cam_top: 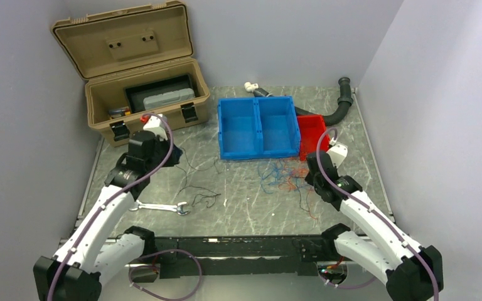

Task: Untangle the cables

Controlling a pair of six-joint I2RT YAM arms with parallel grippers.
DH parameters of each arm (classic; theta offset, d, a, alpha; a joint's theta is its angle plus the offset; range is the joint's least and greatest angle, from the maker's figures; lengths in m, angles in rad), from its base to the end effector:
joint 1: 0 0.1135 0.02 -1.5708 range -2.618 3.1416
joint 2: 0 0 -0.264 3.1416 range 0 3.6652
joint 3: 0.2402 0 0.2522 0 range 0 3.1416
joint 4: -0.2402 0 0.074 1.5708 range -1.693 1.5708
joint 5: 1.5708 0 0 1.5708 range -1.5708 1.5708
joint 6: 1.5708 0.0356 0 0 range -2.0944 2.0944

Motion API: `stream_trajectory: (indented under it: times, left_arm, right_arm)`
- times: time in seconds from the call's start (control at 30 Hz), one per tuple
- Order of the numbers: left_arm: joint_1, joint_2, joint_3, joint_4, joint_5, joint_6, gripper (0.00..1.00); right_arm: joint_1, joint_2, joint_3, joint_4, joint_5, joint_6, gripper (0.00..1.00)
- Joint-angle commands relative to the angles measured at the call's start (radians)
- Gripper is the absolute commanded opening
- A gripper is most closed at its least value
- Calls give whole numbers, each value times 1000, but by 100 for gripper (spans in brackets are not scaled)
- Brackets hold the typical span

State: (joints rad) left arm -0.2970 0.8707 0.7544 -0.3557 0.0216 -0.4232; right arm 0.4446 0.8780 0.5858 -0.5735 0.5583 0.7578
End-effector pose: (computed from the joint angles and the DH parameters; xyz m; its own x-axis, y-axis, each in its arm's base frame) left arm 0.1889 -0.0586 0.2967 -0.5241 -0.2690 -0.8081 0.1050 0.9212 -0.3747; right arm 0.1623 0.0564 0.2242 -0.5371 0.3899 -0.7480 0.4327 0.8885 0.1524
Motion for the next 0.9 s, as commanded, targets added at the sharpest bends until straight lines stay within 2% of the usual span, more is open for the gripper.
stream_trajectory:
  times: [0.0,0.07,0.1,0.2,0.27,0.33,0.37,0.4,0.47,0.53,0.57,0.6,0.87]
  left_arm:
    - [-11,45,36,-60,141,16,0]
    - [-41,48,25,-108,133,17,0]
    - [-66,45,23,-132,118,21,0]
    - [-145,54,29,-207,78,34,0]
    - [-191,90,45,-253,75,45,0]
    - [-232,137,64,-299,74,55,9]
    - [-254,163,71,-315,66,62,19]
    - [-277,187,78,-327,59,66,29]
    - [-315,238,90,-340,36,69,57]
    - [-353,287,102,-332,10,73,77]
    - [-374,308,111,-327,-8,74,90]
    - [-391,330,119,-319,-17,81,98]
    - [-426,507,170,-303,-82,91,99]
  right_arm:
    - [0,-46,1,60,-109,-87,11]
    - [0,-56,-2,58,-129,-83,16]
    - [1,-60,-5,61,-146,-89,24]
    - [1,-68,-8,100,-258,-148,65]
    - [2,-69,-8,118,-296,-173,75]
    - [3,-67,-2,129,-305,-185,78]
    - [3,-64,0,132,-306,-189,79]
    - [4,-63,3,135,-309,-194,79]
    - [4,-62,5,148,-322,-201,80]
    - [3,-66,-1,166,-344,-205,80]
    - [3,-69,-3,173,-355,-207,80]
    - [3,-73,-6,179,-364,-207,80]
    - [3,-110,-13,187,-383,-215,80]
